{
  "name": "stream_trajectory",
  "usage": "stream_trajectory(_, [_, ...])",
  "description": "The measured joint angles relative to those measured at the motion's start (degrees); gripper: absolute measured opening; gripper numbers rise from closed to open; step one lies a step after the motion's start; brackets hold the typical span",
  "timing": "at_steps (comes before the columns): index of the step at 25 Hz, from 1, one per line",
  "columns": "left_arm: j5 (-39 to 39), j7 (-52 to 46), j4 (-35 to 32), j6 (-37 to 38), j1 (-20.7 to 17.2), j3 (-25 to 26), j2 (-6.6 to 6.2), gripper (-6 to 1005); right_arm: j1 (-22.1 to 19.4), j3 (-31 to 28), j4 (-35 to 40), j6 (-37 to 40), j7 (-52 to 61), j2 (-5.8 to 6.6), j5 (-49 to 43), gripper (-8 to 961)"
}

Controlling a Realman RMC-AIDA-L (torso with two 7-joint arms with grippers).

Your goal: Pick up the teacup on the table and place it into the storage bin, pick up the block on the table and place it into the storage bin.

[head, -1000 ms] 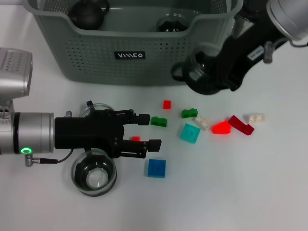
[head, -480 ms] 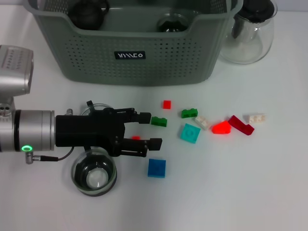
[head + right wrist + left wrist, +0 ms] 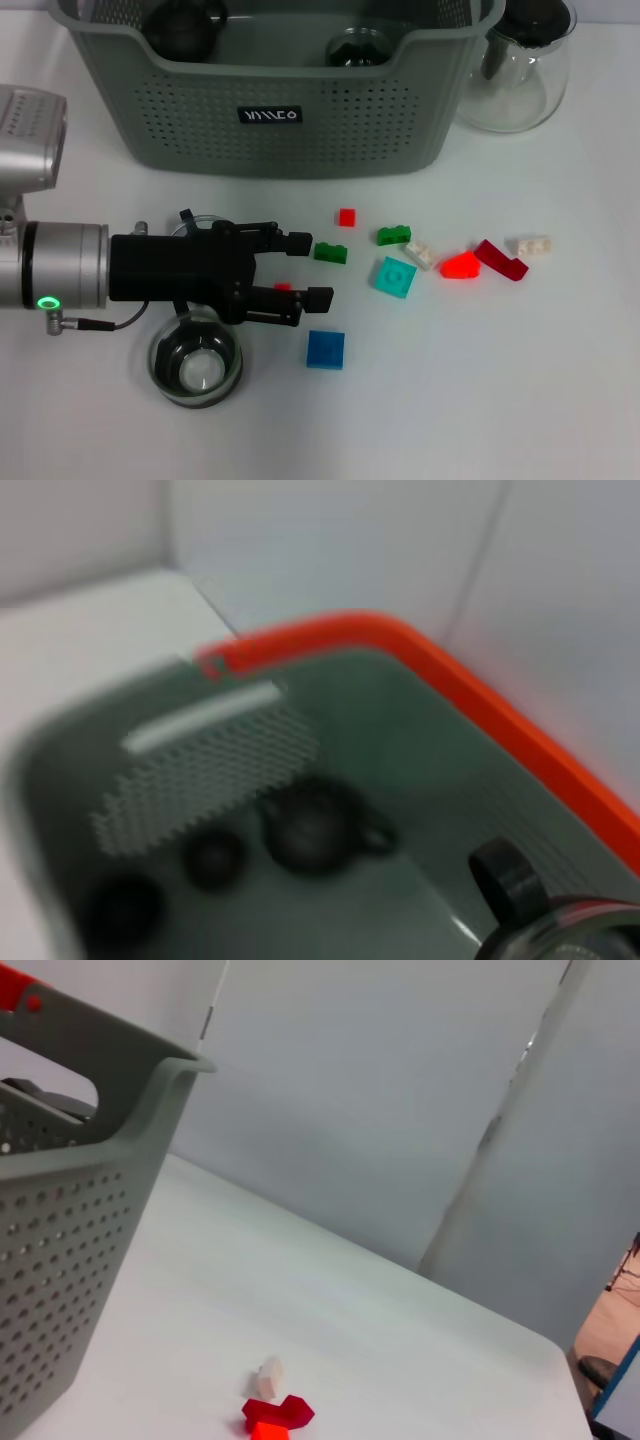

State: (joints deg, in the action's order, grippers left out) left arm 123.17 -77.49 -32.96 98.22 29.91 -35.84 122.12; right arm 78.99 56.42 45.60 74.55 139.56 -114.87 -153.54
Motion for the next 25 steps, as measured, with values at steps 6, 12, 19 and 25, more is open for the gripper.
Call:
stream_trajectory(6, [0.0, -0.1, 0.0, 0.3, 0.2, -0.1, -0.15, 804, 2.1, 4.1, -13.1, -12.7, 0.0, -0.53, -3.0, 59])
stream_trajectory(12, [0.1, -0.1, 0.0, 0.3, 0.3, -0.1, -0.17, 804, 1.5, 6.5, -18.5, -18.2, -0.3, -2.01, -3.4, 59])
stream_trajectory(19, [0.0, -0.1, 0.0, 0.3, 0.3, -0.1, -0.14, 802, 1.1, 9.3, -21.8, -23.4, -0.3, -4.22, -3.6, 59])
stream_trajectory(25, [0.1, -0.1, 0.1, 0.3, 0.3, 0.0, -0.13, 802, 0.8, 10.7, -23.5, -26.0, -0.2, -5.1, -3.6, 59])
